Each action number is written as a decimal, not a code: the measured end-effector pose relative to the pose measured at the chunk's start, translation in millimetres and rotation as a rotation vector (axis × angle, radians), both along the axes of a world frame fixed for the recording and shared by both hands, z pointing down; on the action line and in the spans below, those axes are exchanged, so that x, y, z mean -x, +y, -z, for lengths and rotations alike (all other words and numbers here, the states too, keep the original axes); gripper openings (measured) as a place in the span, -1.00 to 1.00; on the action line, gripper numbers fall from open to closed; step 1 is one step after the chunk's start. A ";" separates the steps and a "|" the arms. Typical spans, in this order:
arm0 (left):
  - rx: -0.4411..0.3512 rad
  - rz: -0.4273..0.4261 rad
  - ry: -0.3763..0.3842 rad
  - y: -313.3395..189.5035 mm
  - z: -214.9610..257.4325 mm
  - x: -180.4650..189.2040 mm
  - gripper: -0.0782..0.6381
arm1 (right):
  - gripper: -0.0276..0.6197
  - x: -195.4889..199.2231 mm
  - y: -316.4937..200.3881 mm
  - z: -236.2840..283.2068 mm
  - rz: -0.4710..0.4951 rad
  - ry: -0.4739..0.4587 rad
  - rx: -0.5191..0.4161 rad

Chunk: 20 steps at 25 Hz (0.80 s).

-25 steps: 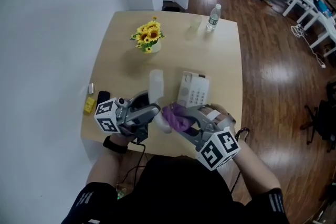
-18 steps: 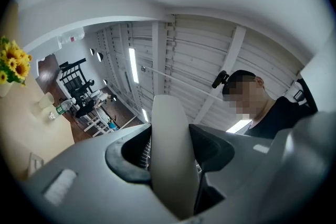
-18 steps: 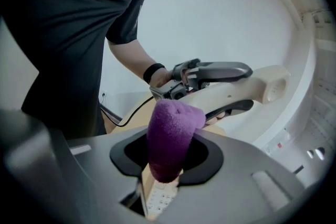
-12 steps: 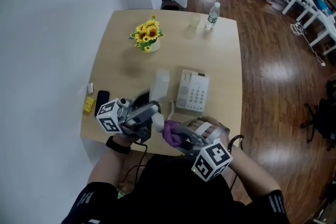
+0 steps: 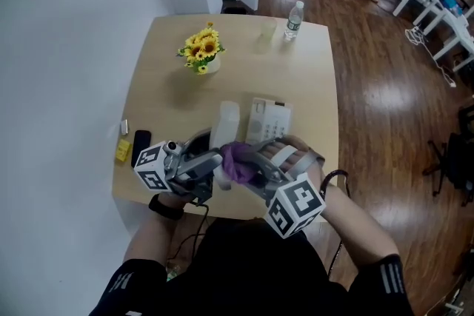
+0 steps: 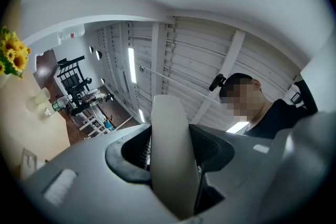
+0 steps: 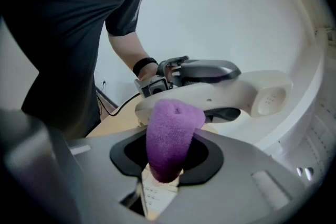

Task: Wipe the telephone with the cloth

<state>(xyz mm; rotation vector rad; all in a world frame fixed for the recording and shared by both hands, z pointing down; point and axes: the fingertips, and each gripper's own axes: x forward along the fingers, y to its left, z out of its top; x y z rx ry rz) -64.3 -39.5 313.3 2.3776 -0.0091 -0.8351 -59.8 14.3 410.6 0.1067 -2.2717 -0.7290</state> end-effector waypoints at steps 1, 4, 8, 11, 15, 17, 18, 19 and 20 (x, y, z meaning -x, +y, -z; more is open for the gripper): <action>0.001 0.003 0.003 0.0 0.2 0.5 -0.19 | -0.53 0.0 1.1 -0.9 -0.011 -0.015 0.014; 0.020 0.011 0.023 -0.9 -2.5 3.2 -0.19 | -0.53 -0.4 2.5 -6.0 -0.043 -0.047 0.053; 0.063 0.034 0.033 -5.2 -10.2 5.0 -0.19 | -0.53 -1.8 2.5 -11.8 -0.106 -0.032 0.078; 0.096 0.060 0.039 -15.8 -19.2 6.8 -0.19 | -0.53 -4.6 2.5 -25.1 -0.142 -0.021 0.111; 0.101 0.096 0.013 -27.5 -24.0 8.6 -0.19 | -0.53 -5.9 16.3 -36.6 -0.129 -0.014 0.140; 0.084 0.095 -0.033 -22.3 -21.2 3.3 -0.19 | -0.53 -6.3 26.3 -31.2 -0.118 -0.027 0.152; 0.079 0.093 -0.055 -21.1 -22.6 0.9 -0.19 | -0.53 -6.3 29.6 -29.5 -0.110 -0.045 0.171; 0.079 0.092 -0.074 -22.8 -27.2 -0.7 -0.19 | -0.53 -6.2 31.1 -28.9 -0.100 -0.076 0.207; 0.084 0.095 -0.091 -27.1 -34.8 -1.8 -0.19 | -0.53 -6.2 31.1 -27.2 -0.089 -0.124 0.265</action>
